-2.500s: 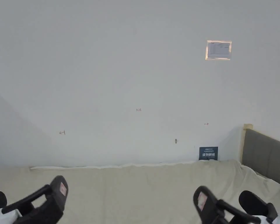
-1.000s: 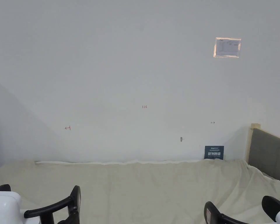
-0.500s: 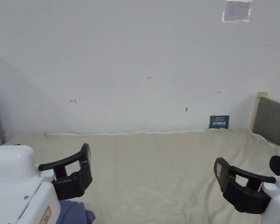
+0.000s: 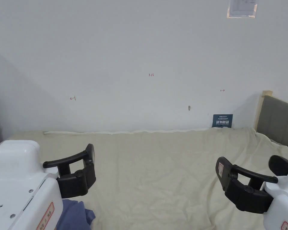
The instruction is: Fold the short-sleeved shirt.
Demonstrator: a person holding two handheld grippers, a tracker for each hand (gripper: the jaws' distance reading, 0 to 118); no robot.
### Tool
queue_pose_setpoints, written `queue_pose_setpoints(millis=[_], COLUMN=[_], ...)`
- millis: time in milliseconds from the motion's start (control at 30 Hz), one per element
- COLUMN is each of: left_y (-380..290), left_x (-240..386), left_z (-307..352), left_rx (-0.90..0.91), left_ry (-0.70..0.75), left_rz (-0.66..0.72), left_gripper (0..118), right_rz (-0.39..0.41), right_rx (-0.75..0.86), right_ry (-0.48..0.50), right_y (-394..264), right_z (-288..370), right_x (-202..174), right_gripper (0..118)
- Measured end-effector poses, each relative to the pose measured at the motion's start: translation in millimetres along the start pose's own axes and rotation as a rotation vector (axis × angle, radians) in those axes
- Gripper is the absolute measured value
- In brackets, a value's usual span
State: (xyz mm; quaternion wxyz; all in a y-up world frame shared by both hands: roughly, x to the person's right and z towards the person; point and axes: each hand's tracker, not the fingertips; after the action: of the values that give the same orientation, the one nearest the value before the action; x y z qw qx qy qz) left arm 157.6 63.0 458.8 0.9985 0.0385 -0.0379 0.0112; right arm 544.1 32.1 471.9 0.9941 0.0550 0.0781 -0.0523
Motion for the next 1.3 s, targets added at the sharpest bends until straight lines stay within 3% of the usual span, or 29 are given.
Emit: queue_pose_setpoints(millis=[33,67,100,133,233,400,767,900,1033,1300], left_y=[0,-1,-1,0,-4,-6,-19,-40,-75,-128], left_x=[1,4,5,5,1,-3,-10,-23,-44,-62], left_z=[0,3,4,1,-6,-9,-21,-20,-20,-17], left_rx=[-0.010,0.010,0.034,0.026,0.003,0.003,-0.072,-0.123,-0.241,-0.352], left_ry=[-0.023,0.001,0.006,0.010,0.053,-0.003,0.028,0.016,0.057,0.076], left_rz=[-0.009,-0.001,0.003,0.001,0.018,0.051,0.008,-0.045,-0.004,-0.018], left_gripper=[94,50,0,0,0,0,0,0,0,0], right_rz=[0.006,0.025,0.054,0.061,0.011,0.036,0.094,0.130,0.155,0.139], right_rx=[0.005,0.018,0.017,-0.008,-0.011,-0.008,-0.115,-0.175,-0.253,-0.368], right_ry=[0.003,-0.019,-0.041,-0.102,-0.054,-0.081,-0.071,-0.071,-0.064,-0.043], right_y=[-1,-1,-2,-4,-1,-1,-19,-40,-75,-117], right_z=[1,1,-1,-3,-1,-1,-13,-13,-10,-22], right_x=[-1,-4,-6,-7,0,1,11,14,17,22], right_gripper=[50,3,0,0,0,0,0,0,0,0])
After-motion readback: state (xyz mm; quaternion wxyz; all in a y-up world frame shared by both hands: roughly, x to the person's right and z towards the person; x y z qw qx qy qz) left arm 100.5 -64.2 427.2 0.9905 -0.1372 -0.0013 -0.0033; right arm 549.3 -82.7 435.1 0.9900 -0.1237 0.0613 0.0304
